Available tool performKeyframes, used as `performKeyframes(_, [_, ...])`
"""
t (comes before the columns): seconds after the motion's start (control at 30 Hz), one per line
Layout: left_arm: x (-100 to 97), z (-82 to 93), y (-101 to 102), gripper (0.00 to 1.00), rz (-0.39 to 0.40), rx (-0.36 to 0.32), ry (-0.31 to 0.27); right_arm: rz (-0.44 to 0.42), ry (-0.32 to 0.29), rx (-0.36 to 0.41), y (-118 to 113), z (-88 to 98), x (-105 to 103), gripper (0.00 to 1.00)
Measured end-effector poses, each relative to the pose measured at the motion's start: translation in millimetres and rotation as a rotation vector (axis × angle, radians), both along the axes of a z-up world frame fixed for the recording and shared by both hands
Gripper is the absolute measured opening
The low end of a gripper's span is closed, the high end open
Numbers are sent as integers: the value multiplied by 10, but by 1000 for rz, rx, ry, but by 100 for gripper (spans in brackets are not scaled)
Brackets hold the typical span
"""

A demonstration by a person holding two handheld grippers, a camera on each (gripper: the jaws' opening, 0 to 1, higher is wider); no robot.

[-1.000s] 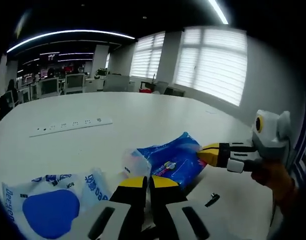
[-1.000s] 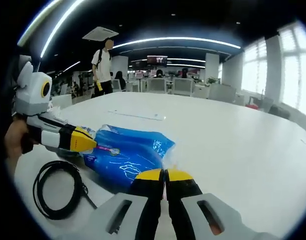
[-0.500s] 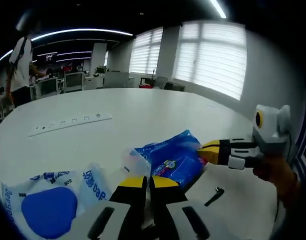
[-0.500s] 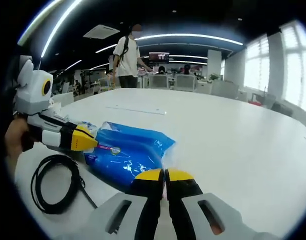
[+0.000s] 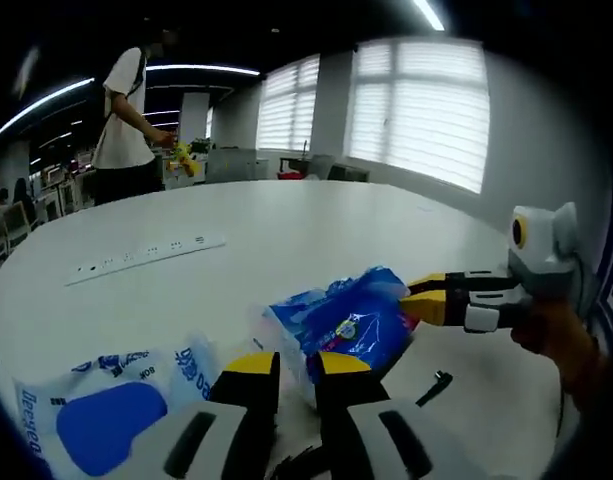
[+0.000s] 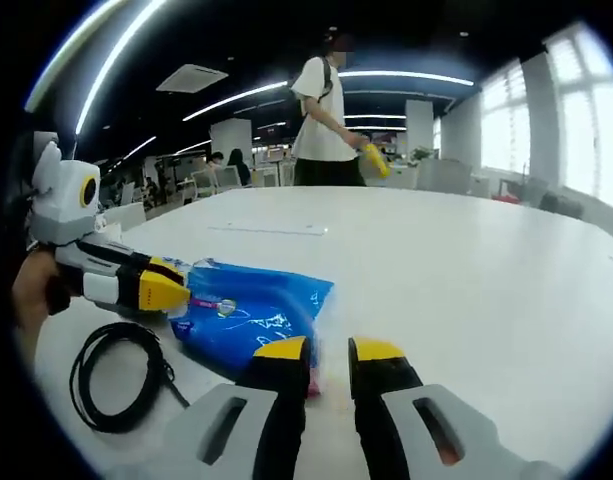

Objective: Arrange the tabletop items into an orderly group along one side of the table until the central work area is clear of visible clutter.

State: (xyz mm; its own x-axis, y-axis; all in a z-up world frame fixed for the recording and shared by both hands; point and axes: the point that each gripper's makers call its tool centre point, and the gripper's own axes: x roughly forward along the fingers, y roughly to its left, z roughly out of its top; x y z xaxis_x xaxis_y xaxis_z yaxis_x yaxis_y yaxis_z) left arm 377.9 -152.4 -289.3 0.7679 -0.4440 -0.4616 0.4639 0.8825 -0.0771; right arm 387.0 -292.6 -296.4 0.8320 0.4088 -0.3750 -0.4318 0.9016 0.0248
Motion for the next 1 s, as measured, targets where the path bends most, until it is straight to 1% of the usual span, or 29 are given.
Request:
performKeyframes(0.13, [-14,101,8,21,-2,3,-32,-1,-12,21,-25,59,-44,20])
performKeyframes(0.23, [-35,164,-3,23,-7,-8,-47,6,-30,30,-5,111,-97,23])
performKeyframes(0.33, [-53,230,3,34,-5,2,-69,18,-51,49,21,172,-158,28])
performKeyframes(0.47, [-90,295,25,39,-2,2,-88,29,-72,45,54,207,-262,34])
performKeyframes(0.57, [-121,329,42,46,-2,10,-96,39,-81,47,75,240,-321,38])
performKeyframes(0.67, [-173,376,62,50,-8,13,-107,52,-100,41,90,286,-361,41])
performKeyframes(0.83, [-278,460,78,54,-31,10,-127,76,-125,49,117,380,-347,48])
performKeyframes(0.9, [-265,514,117,55,-14,-1,-161,83,-135,31,128,404,-318,50])
performKeyframes(0.97, [-276,521,143,59,-6,-1,-164,89,-138,13,144,404,-309,51])
performKeyframes(1.0, [-282,529,163,62,-1,-4,-167,93,-137,10,153,406,-309,51])
